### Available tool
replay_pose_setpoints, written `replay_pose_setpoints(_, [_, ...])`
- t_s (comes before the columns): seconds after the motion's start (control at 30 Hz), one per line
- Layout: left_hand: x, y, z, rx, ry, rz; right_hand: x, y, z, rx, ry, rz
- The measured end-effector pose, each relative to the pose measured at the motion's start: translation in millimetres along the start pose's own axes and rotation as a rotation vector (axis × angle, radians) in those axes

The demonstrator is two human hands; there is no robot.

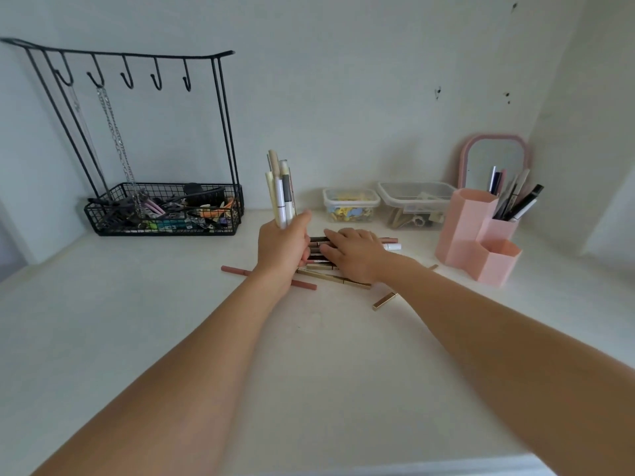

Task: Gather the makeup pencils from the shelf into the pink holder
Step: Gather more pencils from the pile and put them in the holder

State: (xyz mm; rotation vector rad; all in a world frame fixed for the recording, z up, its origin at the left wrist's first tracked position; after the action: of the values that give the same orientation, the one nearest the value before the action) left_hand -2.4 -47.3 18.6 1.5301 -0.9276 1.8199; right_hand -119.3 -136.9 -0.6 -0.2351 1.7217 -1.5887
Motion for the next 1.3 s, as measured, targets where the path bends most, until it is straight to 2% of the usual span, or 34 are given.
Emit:
replay_pose_setpoints(0.17, [-3, 0, 3, 0.016, 0.019, 0.045, -1, -16, -19, 0.033, -0.091, 0.178])
replay_pose_setpoints(0.47, [-3, 9, -1, 0.021, 0.038, 0.038, 3, -39, -30, 0.208, -0.107, 0.301])
replay_pose_setpoints(0.73, [0, 7, -2, 0.022, 0.020, 0.002, 7, -40, -28, 0.151, -0.112, 0.306])
replay_pose_setpoints(0.87, [0, 6, -3, 0.019, 0.014, -0.005, 8, -47, -30, 0.207, -0.101, 0.384])
replay_pose_setpoints(0.93, [1, 6, -3, 0.013, 0.008, -0.030, 10, -58, -32, 0.292, -0.074, 0.483])
replay_pose_setpoints(1.0, [3, 6, -5, -0.009, 0.006, -0.049, 11, -65, -35, 0.335, -0.021, 0.719])
replay_pose_setpoints(1.1, [7, 9, -9, -0.057, 0.003, -0.037, 2, -63, -41, 0.239, 0.019, 1.170])
replay_pose_setpoints(1.3, [18, 20, -23, -0.214, 0.067, -0.059, -11, -53, -43, 0.090, -0.011, 1.380])
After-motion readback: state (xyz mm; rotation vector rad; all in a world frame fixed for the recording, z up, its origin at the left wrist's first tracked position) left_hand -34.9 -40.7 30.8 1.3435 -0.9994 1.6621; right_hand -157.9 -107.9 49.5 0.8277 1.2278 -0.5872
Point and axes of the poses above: each hand's wrist, its own z-axis towards the middle knuckle, its own y-axis out of the palm, x = y × z, the point moved 5 cm from there along z, towards the middle knuckle, and after that the axes turned 15 degrees about z, right-handed, at the moved point
